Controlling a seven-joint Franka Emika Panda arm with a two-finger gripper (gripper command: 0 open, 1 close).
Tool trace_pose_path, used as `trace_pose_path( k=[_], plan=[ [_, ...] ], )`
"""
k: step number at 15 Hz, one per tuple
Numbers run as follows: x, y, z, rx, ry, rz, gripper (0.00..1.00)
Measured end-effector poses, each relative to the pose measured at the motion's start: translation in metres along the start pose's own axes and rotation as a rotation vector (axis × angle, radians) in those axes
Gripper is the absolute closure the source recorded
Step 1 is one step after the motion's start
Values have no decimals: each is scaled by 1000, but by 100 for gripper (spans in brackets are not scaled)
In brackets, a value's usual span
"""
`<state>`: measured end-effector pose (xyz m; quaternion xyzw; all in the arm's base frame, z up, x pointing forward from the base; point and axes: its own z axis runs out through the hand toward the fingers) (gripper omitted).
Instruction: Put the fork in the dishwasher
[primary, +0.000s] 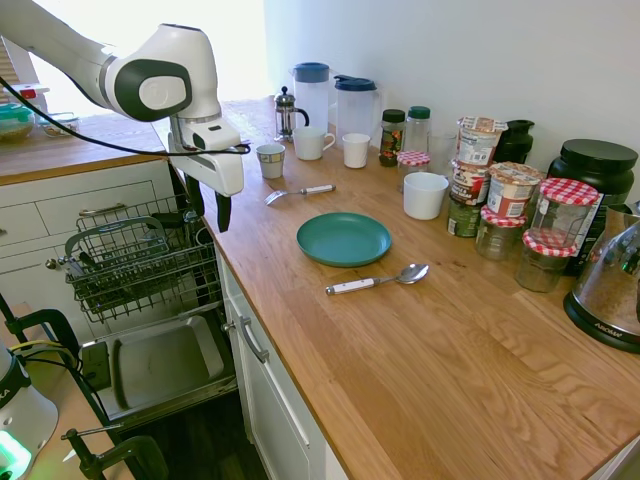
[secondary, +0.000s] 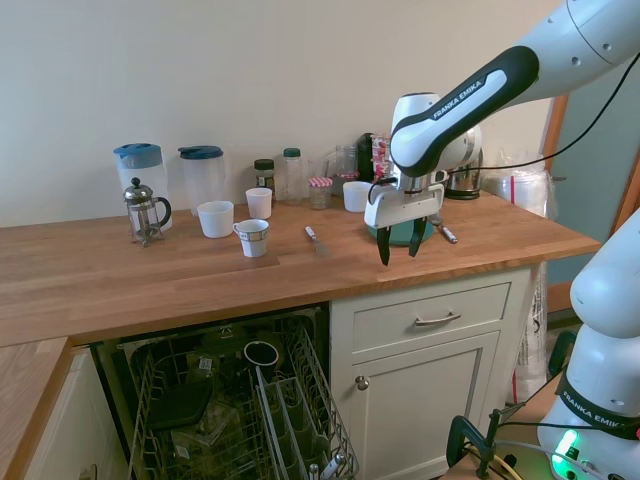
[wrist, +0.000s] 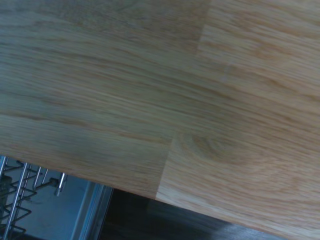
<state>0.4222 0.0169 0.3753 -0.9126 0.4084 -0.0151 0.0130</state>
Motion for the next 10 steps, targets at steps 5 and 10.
trace_pose_path(
  k=[5, 10],
  plan=[
    [3, -27, -14, 54, 38, 0, 0],
    [26, -106, -15, 156, 120, 75, 0]
  ],
)
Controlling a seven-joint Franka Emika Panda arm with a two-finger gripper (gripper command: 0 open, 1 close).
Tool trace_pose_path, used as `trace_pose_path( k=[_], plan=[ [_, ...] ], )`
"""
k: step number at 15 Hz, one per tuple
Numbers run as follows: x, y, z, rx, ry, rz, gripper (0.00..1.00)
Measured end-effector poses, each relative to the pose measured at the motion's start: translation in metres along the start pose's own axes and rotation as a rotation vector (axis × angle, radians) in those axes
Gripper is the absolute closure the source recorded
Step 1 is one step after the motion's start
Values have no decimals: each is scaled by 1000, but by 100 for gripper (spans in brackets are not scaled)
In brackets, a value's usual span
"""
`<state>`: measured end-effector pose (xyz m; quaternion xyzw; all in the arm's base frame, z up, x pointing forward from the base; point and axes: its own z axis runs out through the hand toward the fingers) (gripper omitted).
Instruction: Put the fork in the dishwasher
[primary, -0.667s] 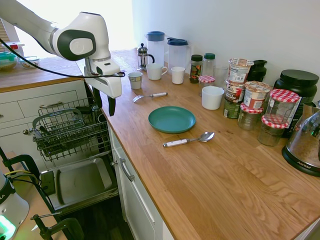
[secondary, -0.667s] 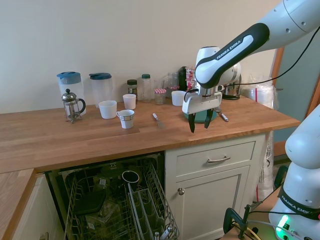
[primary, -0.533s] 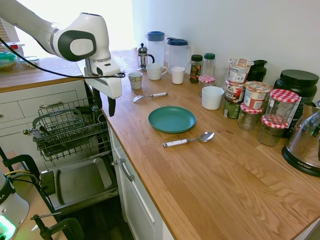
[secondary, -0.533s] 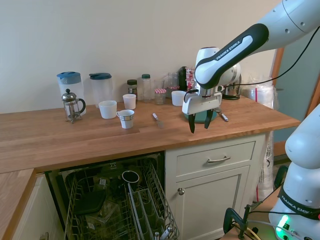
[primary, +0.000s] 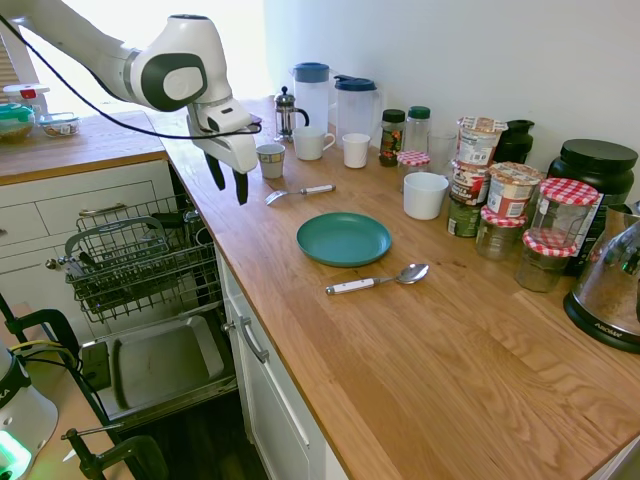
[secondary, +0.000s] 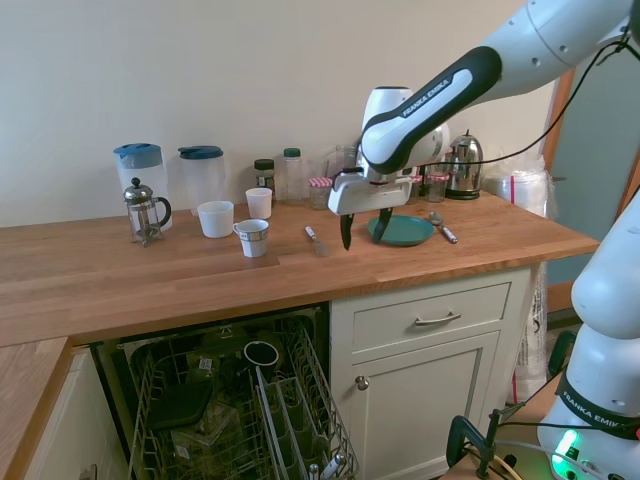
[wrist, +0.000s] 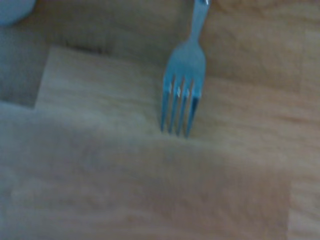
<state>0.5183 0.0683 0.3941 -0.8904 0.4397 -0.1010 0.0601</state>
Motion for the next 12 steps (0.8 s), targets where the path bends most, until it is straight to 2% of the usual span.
trace_pose_path(
  k=[5, 12],
  plan=[
    [45, -77, 15, 33, 84, 57, 0],
    [115, -130, 50, 0, 102, 142, 0]
  ],
)
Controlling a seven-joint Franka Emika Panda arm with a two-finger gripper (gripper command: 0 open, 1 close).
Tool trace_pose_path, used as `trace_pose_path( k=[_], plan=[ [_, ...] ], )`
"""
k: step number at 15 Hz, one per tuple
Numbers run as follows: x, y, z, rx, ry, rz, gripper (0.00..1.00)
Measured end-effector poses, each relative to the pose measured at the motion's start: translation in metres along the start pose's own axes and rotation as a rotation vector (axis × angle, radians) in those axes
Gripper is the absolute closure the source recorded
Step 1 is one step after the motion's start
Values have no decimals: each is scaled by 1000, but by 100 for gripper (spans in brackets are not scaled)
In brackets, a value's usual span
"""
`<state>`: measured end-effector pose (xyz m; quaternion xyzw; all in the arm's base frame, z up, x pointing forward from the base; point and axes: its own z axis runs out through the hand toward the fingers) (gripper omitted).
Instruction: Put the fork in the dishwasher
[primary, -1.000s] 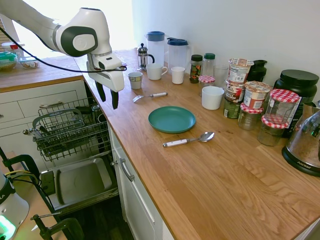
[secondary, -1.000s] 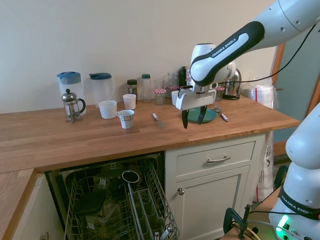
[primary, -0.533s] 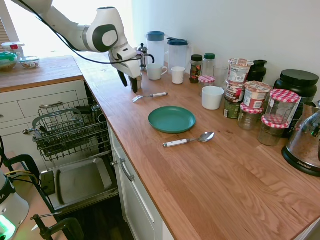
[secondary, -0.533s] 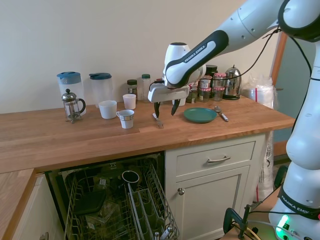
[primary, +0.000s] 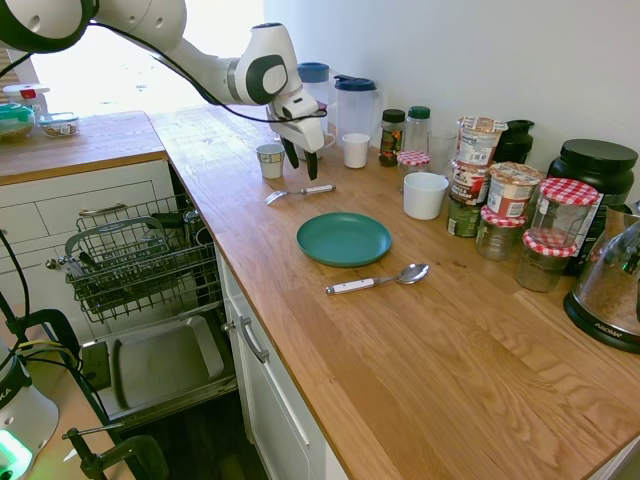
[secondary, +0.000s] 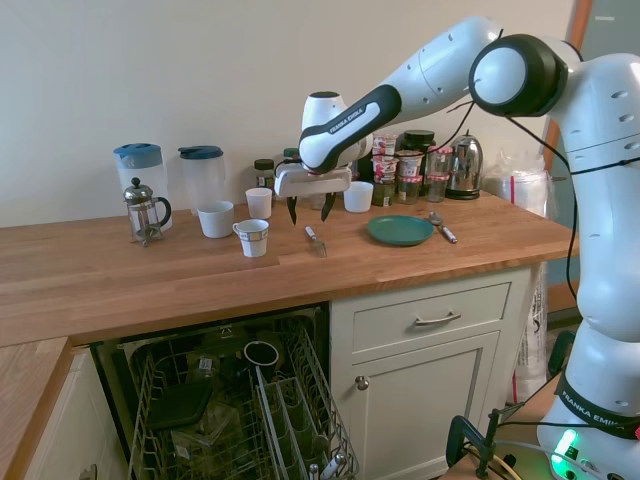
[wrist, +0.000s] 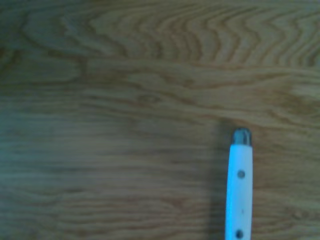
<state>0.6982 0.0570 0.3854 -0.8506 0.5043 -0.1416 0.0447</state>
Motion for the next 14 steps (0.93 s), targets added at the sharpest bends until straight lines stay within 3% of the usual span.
trace_pose_path(
  k=[9, 10, 14],
  plan=[
    [36, -6, 48, -59, -17, 78, 0],
    [37, -6, 51, -63, -19, 80, 100],
    [36, -7, 57, -74, -32, 84, 100]
  ],
)
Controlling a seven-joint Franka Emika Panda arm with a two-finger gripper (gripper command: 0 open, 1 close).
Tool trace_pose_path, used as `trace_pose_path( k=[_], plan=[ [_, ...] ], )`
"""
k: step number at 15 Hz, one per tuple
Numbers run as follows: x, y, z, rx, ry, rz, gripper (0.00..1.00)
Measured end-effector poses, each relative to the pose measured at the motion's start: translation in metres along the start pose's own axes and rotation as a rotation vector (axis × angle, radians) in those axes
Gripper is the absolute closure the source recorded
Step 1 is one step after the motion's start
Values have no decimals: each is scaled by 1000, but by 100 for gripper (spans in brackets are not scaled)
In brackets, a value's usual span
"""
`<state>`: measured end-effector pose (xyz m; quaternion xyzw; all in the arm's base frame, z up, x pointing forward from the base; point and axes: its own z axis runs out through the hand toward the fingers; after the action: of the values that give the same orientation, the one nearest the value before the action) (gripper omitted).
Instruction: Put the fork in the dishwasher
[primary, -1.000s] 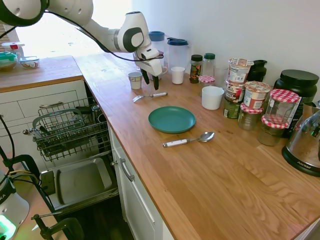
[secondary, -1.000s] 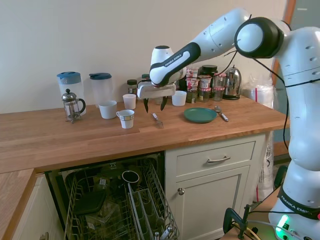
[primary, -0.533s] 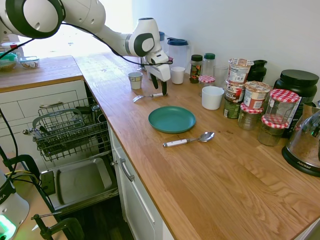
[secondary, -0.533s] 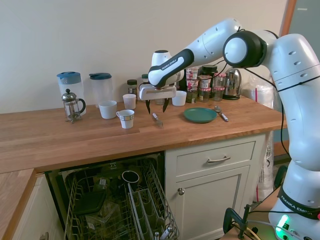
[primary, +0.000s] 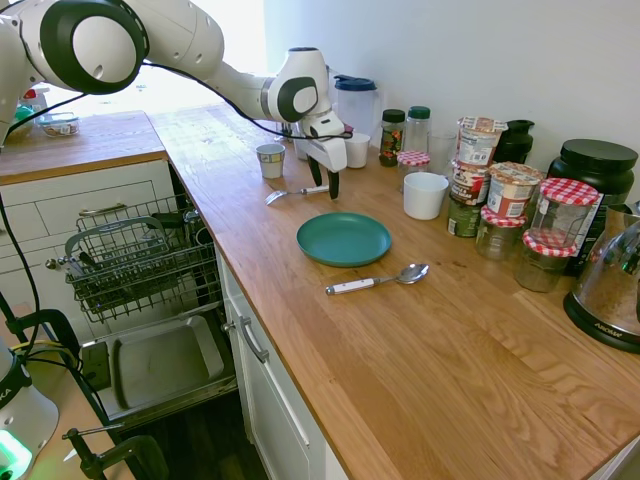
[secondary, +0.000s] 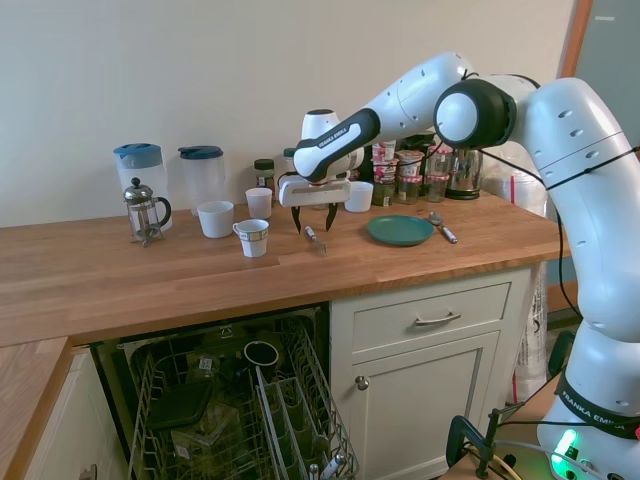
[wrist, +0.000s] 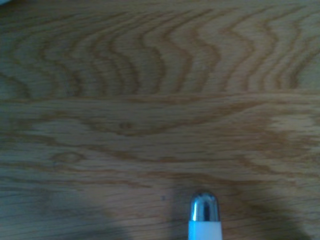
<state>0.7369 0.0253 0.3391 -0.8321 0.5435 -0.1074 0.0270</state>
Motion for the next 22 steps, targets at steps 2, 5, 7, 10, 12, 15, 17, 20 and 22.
trace_pose_path(
  k=[2, 5, 7, 10, 12, 15, 17, 20, 22],
  plan=[
    [-2, 0, 0, -7, -4, -1, 100],
    [-3, 0, 0, -8, -16, 3, 100],
    [-3, 0, 0, -11, -24, 4, 100],
    [-2, 1, 0, -12, -30, 2, 100],
    [-2, 1, 0, -10, -34, 4, 100],
    [-3, 0, 0, -8, -40, 3, 100],
    [-4, 0, 0, -6, -44, -1, 100],
    [-5, -1, 0, 6, -66, -8, 100],
    [-4, -2, 0, 22, -84, -15, 100]
  ],
)
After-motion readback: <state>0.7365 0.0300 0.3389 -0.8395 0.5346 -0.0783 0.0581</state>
